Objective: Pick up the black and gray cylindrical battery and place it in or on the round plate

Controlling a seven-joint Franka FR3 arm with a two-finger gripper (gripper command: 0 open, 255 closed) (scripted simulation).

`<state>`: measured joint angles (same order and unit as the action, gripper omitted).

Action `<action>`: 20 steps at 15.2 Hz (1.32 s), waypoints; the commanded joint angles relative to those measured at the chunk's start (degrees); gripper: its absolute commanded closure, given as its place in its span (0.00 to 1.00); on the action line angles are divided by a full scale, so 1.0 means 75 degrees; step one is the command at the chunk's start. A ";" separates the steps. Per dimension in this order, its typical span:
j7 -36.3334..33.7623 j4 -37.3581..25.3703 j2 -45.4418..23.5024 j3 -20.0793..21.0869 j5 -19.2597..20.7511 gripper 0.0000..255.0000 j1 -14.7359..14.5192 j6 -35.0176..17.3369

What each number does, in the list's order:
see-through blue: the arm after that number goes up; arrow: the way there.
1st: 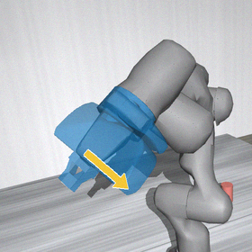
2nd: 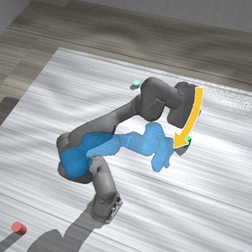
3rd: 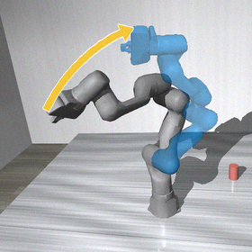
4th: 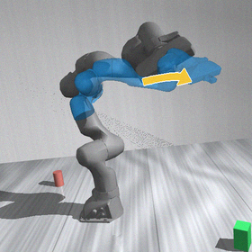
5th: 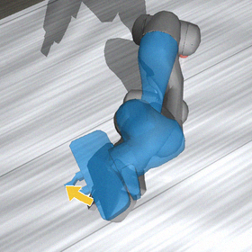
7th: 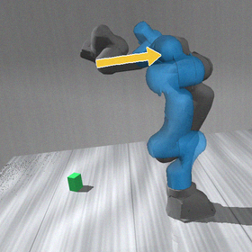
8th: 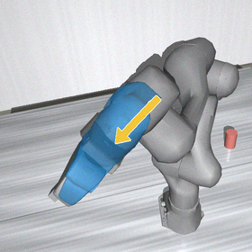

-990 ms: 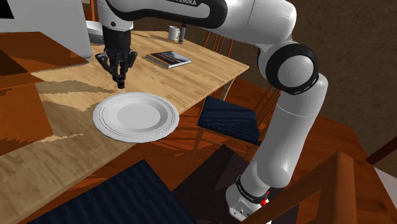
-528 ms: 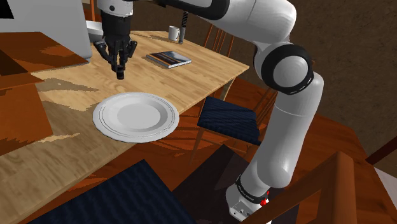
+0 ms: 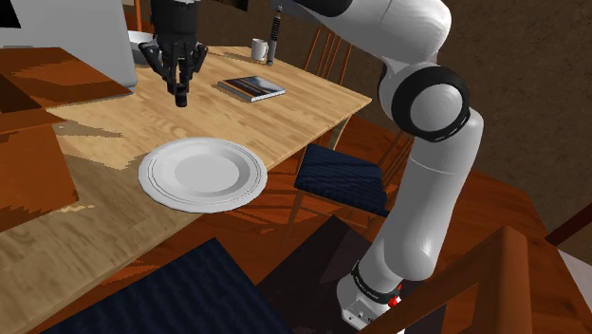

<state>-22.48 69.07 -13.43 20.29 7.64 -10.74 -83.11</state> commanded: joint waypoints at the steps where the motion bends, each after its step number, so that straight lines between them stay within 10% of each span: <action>1: -0.0088 0.0681 0.0573 0.0051 -0.0190 1.00 0.0042 -0.0130; 11: -0.0682 0.3251 0.3125 0.0308 -0.1124 1.00 -0.0190 -0.0294; 20: -0.0629 0.4510 0.3436 0.0273 -0.1235 1.00 -0.0210 -0.1264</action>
<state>-27.22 101.81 12.05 22.34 -1.51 -12.28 -91.73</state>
